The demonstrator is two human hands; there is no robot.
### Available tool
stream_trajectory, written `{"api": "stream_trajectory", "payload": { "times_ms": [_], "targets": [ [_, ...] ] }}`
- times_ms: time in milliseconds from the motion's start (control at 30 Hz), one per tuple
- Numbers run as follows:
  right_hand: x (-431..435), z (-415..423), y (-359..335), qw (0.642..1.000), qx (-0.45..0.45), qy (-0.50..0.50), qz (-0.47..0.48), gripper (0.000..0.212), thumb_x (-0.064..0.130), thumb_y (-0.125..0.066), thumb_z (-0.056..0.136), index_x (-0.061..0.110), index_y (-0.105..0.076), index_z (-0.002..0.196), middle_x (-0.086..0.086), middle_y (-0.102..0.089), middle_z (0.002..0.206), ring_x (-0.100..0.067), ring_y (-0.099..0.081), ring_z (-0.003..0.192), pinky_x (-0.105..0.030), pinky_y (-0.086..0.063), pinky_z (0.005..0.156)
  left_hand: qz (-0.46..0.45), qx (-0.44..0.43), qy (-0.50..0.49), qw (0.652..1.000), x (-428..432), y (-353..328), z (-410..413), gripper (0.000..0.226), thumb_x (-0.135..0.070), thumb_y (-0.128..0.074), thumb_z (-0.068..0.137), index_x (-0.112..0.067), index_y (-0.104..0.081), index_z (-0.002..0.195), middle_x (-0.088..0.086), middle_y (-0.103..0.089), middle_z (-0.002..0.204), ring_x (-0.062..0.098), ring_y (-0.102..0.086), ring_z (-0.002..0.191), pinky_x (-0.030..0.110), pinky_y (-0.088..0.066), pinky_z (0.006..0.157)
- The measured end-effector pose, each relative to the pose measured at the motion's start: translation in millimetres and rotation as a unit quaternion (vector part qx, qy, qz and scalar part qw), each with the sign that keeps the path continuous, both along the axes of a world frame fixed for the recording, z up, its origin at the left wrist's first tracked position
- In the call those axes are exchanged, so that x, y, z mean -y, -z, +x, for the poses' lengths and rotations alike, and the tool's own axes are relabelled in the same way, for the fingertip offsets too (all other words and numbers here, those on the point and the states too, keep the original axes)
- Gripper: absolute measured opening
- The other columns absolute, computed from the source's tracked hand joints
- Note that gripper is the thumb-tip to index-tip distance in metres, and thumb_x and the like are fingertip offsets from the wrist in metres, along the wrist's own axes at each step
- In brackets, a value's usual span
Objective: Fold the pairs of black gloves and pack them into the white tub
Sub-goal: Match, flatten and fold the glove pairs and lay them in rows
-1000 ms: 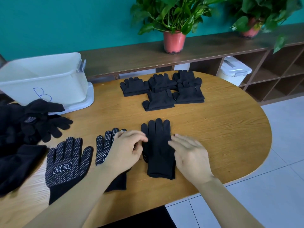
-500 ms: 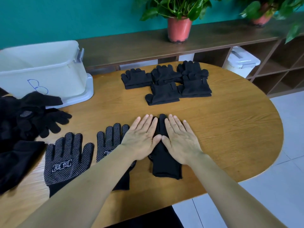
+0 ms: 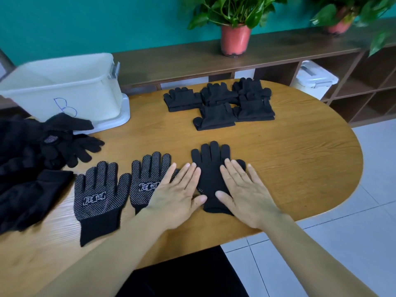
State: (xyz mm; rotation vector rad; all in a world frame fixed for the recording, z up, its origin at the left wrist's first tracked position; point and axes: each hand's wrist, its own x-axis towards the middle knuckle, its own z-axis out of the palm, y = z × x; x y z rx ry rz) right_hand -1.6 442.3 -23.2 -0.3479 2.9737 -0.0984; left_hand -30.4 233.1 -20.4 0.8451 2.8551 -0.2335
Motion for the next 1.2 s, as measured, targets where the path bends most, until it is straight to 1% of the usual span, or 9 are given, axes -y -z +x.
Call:
{"api": "stream_trajectory", "payload": {
  "times_ms": [67,133,233,333,600,700,800,1000,1200],
  "targets": [
    [-8.2,1.2,-2.2,1.0,-0.013,0.012,-0.006,0.091,0.064,0.026,0.079,0.017,0.011,0.155,0.001,0.02,0.161,-0.012,0.024,0.147,-0.042,0.013,0.121,0.027,-0.029,0.005,0.999,4.2,-5.1,-2.7,0.088,-0.069,0.019,0.083,-0.015,0.016,0.153,-0.001,0.018,0.161,0.013,0.019,0.15,0.043,0.022,0.116],
    [-13.2,2.8,-1.2,0.996,-0.049,0.038,-0.058,0.091,0.061,0.019,0.083,0.014,-0.008,0.157,-0.001,0.002,0.164,-0.012,0.01,0.151,-0.039,0.008,0.123,0.122,-0.068,0.029,0.99,2.8,-12.4,1.8,0.086,-0.066,-0.005,0.09,-0.014,-0.028,0.155,0.002,-0.023,0.163,0.018,-0.023,0.15,0.041,0.004,0.119],
    [-13.8,9.5,3.2,0.976,-0.156,0.048,-0.145,0.067,0.047,-0.016,0.098,0.01,-0.049,0.143,-0.008,-0.044,0.151,-0.016,-0.03,0.146,-0.036,-0.012,0.122,0.228,-0.079,0.088,0.966,-5.4,-10.5,16.9,0.056,-0.066,-0.043,0.085,-0.026,-0.07,0.114,-0.011,-0.067,0.115,0.012,-0.063,0.103,0.034,-0.021,0.105],
    [-8.0,20.9,1.9,0.957,-0.191,0.01,-0.217,0.055,0.043,-0.041,0.092,0.01,-0.062,0.131,-0.007,-0.059,0.137,-0.018,-0.048,0.134,-0.037,-0.027,0.116,0.254,-0.084,0.086,0.96,-13.4,-5.7,19.0,0.041,-0.057,-0.053,0.079,-0.027,-0.075,0.095,-0.013,-0.068,0.094,0.011,-0.066,0.085,0.031,-0.027,0.093],
    [-4.8,36.6,0.2,0.967,-0.071,-0.02,-0.244,0.08,0.041,-0.046,0.071,0.022,-0.041,0.148,0.01,-0.034,0.155,-0.004,-0.023,0.146,-0.022,-0.013,0.119,0.35,-0.132,0.035,0.927,-25.4,-6.8,22.0,0.022,-0.031,-0.054,0.073,-0.025,-0.074,0.082,-0.013,-0.07,0.082,0.009,-0.064,0.078,0.032,-0.036,0.089],
    [-3.4,31.0,8.6,0.942,-0.139,0.027,-0.305,0.058,0.011,-0.069,0.073,0.018,-0.062,0.131,0.002,-0.061,0.134,-0.014,-0.052,0.129,-0.038,-0.044,0.107,0.379,-0.096,-0.006,0.92,-24.6,-11.7,27.0,0.028,-0.039,-0.055,0.073,-0.029,-0.07,0.095,-0.019,-0.067,0.104,0.005,-0.056,0.105,0.031,-0.032,0.1],
    [-2.7,24.7,9.0,0.924,-0.151,0.071,-0.343,0.056,-0.008,-0.071,0.072,0.017,-0.068,0.121,0.0,-0.068,0.12,-0.018,-0.061,0.116,-0.041,-0.052,0.097,0.323,-0.015,-0.035,0.946,-16.6,-13.0,30.9,0.055,-0.047,-0.064,0.079,-0.036,-0.052,0.131,-0.024,-0.053,0.126,-0.002,-0.042,0.122,0.022,-0.012,0.112],
    [-1.9,4.5,-1.8,0.882,-0.139,0.18,-0.414,0.031,0.017,-0.07,0.089,0.018,-0.066,0.121,0.004,-0.07,0.107,-0.016,-0.065,0.101,-0.035,-0.053,0.089,0.415,-0.044,-0.137,0.898,-25.6,-9.6,8.0,0.016,-0.033,-0.063,0.094,-0.02,-0.07,0.102,-0.012,-0.069,0.084,0.015,-0.064,0.081,0.048,-0.048,0.092],
    [6.4,-20.5,-5.6,0.897,-0.18,0.221,-0.339,0.043,0.026,-0.063,0.095,0.019,-0.055,0.137,-0.001,-0.066,0.108,-0.016,-0.058,0.101,-0.027,-0.045,0.079,0.422,-0.057,-0.214,0.879,-40.5,-10.4,-13.6,0.022,-0.028,-0.063,0.096,-0.017,-0.07,0.114,-0.007,-0.073,0.088,0.014,-0.068,0.081,0.034,-0.051,0.087]
  ]
}}
